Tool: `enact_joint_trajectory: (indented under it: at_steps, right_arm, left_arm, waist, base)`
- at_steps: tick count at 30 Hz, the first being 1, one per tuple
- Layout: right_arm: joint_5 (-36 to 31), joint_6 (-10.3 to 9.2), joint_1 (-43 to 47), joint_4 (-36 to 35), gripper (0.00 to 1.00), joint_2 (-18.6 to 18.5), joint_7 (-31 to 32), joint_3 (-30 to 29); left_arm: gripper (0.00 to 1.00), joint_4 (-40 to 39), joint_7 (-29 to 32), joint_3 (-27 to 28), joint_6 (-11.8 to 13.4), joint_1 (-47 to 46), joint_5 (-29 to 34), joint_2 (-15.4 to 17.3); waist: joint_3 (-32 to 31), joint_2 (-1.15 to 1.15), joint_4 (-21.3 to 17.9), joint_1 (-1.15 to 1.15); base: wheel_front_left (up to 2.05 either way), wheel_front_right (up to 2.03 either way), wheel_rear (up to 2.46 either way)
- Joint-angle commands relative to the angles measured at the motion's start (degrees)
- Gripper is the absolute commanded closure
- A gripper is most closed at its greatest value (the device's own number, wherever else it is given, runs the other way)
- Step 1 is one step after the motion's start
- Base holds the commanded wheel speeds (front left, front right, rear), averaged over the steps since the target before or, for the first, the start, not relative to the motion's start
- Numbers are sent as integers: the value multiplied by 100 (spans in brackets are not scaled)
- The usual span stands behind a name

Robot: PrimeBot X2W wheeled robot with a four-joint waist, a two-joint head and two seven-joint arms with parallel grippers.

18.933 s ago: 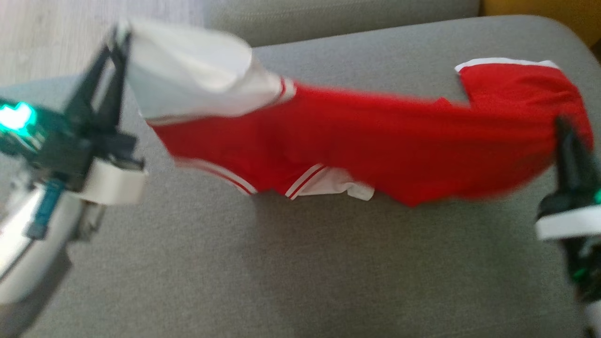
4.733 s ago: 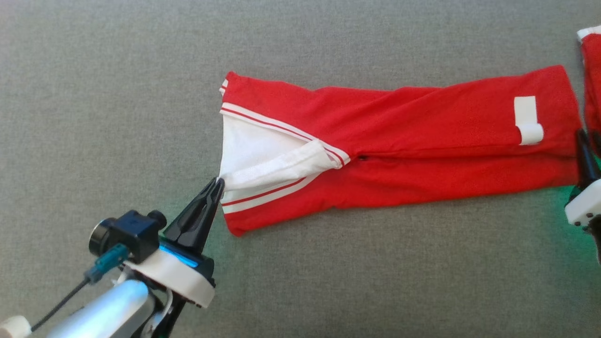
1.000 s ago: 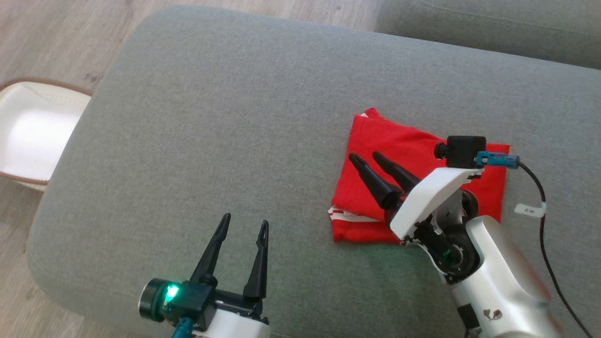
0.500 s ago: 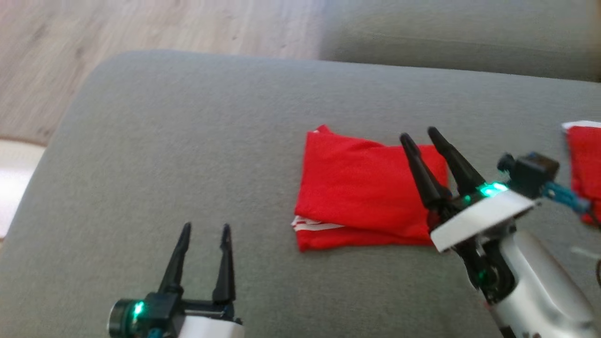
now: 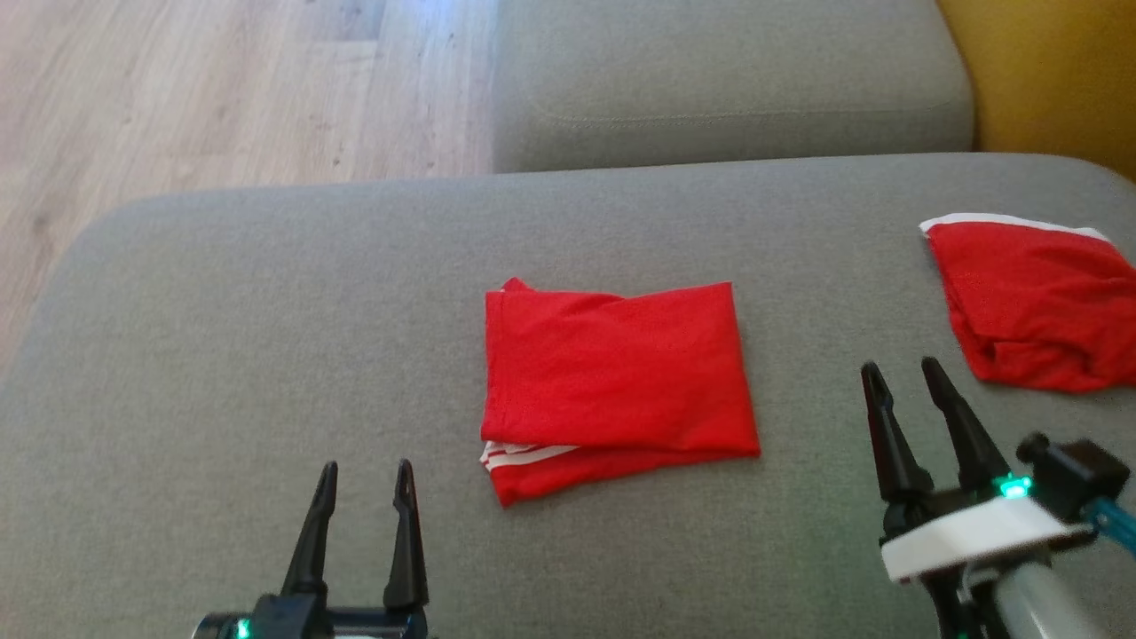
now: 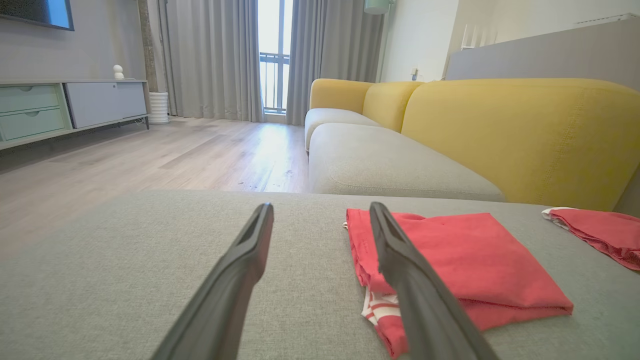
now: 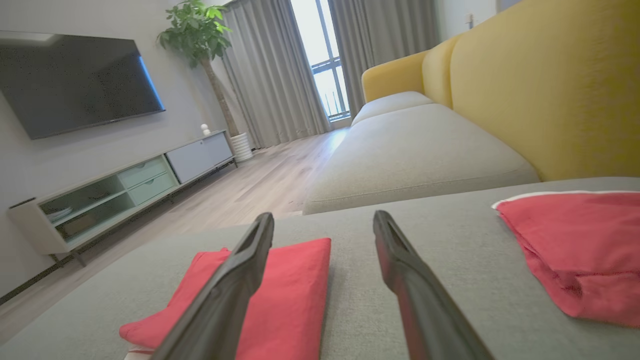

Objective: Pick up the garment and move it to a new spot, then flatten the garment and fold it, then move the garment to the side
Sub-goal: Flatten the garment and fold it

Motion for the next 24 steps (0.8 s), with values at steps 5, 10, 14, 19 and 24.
enact_joint_trajectory:
  at_steps: [5,10,14,19,24]
  right_arm:
    - [-440,-5,269,-289,0,179,-77,-215]
    - [-644,-5,625,-294,0,328,-78,-267]
    - [-683,-5,728,-289,0,392,-78,-265]
    - [-713,-5,735,-247,0,418,-78,-223]
    - [-703,-5,721,-206,0,434,-78,-168]
  left_arm:
    - [0,-214,-55,240,20,-42,226,-91]
    - [0,-213,-55,330,62,92,401,-122]
    - [0,-174,-55,373,82,189,472,-154]
    - [0,-110,-55,416,44,250,504,-180]
    - [0,-29,-55,448,-20,252,531,-195]
  waist:
    - [-123,0,-60,1]
    - [-227,0,-99,1]
    - [-279,0,-142,1]
    - [-351,0,-178,1]
    - [-427,0,-191,1]
  base:
    - [0,0,0]
    - [0,0,0]
    - [0,0,0]
    - [0,0,0]
    - [0,0,0]
